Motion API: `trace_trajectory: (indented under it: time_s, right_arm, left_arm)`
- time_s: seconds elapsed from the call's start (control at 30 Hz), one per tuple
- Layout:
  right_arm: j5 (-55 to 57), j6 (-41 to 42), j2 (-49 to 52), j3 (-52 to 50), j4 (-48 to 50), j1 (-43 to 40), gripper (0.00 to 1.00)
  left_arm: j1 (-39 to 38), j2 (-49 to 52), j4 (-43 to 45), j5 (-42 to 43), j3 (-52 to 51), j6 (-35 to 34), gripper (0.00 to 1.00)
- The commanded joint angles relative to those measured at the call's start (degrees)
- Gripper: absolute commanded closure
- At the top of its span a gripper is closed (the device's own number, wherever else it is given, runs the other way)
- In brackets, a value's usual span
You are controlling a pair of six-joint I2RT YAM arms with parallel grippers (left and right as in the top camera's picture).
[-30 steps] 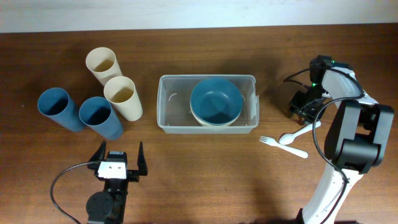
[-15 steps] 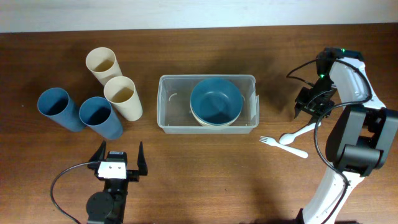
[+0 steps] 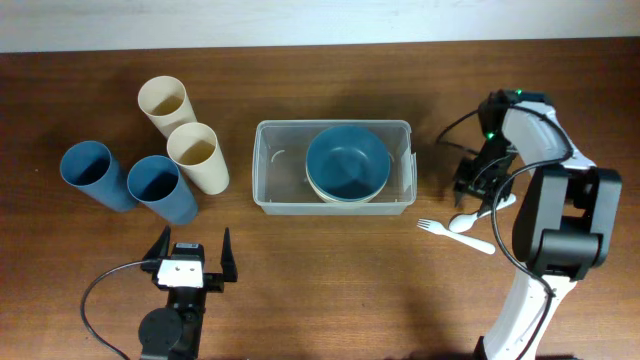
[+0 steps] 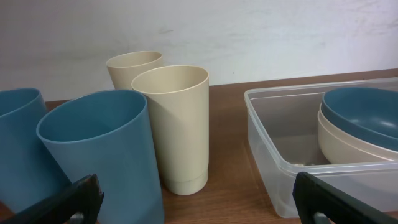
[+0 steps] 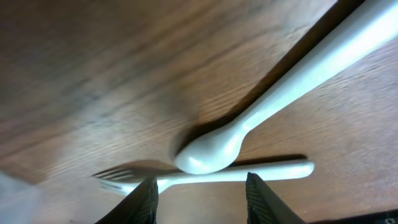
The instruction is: Pack container
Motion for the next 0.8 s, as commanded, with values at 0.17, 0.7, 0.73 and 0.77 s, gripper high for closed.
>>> trace_trajectory:
  time_s: [0.17,0.7,0.73,0.77]
  right_arm:
    - [1.8,-0.3,-1.5,-3.1,1.2,0.0,0.60]
    - [2.2,2.7,-1.5,-11.9,9.1,0.0,0.57]
    - [2.2,2.7,-1.5,-12.4,9.5,0.0,0.57]
    - [2.2,2.7,-1.5,-12.7,9.8,0.0,0.57]
  left_arm:
    - [0.2,-0.5,0.0,-0.2,-0.2,0.7,0.00]
    - [0.2,-0.5,0.0,-0.2,-0.2,0.7,0.00]
    - [0.2,-0.5,0.0,-0.2,-0.2,0.7,0.00]
    - [0.2,-0.5,0.0,-0.2,-0.2,0.7,0.01]
